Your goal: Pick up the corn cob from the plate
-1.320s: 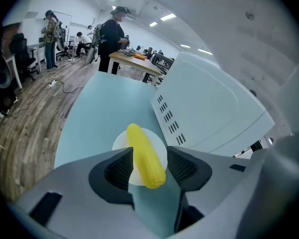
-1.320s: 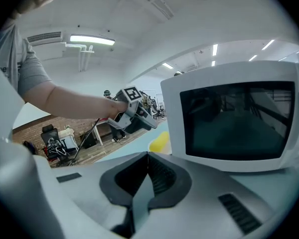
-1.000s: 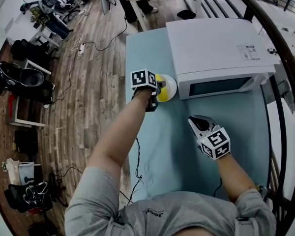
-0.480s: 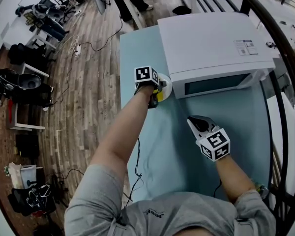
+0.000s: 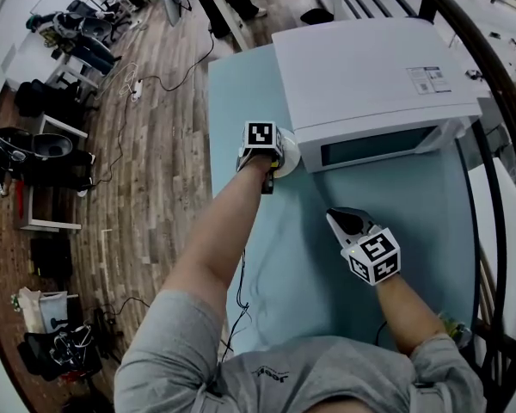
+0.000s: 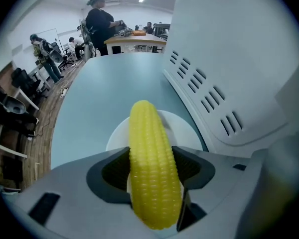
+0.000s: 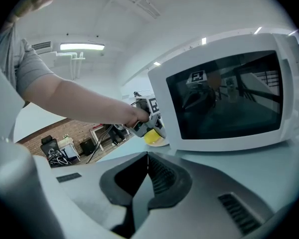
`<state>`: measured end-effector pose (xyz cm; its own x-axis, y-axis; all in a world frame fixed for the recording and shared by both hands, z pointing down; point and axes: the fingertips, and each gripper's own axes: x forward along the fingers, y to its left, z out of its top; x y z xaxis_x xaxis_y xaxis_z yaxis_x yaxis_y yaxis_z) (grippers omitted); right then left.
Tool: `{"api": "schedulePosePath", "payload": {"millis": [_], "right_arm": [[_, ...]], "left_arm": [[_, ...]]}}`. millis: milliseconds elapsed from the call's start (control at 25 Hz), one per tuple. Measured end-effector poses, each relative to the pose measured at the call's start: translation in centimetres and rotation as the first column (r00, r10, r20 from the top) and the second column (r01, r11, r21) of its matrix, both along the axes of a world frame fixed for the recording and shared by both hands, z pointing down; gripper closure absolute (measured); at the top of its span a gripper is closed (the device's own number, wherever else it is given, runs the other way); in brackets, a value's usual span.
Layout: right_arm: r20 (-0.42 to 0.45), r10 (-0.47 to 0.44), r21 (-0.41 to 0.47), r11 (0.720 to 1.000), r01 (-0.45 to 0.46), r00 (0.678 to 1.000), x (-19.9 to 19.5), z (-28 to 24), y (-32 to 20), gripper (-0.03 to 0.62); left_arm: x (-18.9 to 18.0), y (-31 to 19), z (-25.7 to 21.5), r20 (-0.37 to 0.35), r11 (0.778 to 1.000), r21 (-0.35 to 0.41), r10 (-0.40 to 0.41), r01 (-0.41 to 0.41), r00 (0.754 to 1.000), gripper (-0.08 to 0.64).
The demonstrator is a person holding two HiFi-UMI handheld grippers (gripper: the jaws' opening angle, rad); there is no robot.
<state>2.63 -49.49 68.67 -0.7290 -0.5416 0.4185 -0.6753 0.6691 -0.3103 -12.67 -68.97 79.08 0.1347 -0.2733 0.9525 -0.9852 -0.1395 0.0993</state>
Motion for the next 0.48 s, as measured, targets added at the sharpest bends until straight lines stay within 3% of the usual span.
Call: {"api": "schedulePosePath", "payload": {"millis": [280, 480], "right_arm": [[-0.014, 0.019, 0.011, 1.000, -0.019, 1.000, 0.7, -0.9, 0.2, 0.575], [-0.020, 0.035, 0.026, 0.999, -0.035, 0.999, 0.9, -2.1, 0.0, 0.575]], "left_arm": [[0.2, 0.3, -1.3, -0.096, 0.997, 0.072, -0.002, 0.009, 0.995, 0.293], [1.0, -0.7, -5.3, -0.124, 0.978, 0.208, 0.031, -0.005, 0.992, 0.293]]}}
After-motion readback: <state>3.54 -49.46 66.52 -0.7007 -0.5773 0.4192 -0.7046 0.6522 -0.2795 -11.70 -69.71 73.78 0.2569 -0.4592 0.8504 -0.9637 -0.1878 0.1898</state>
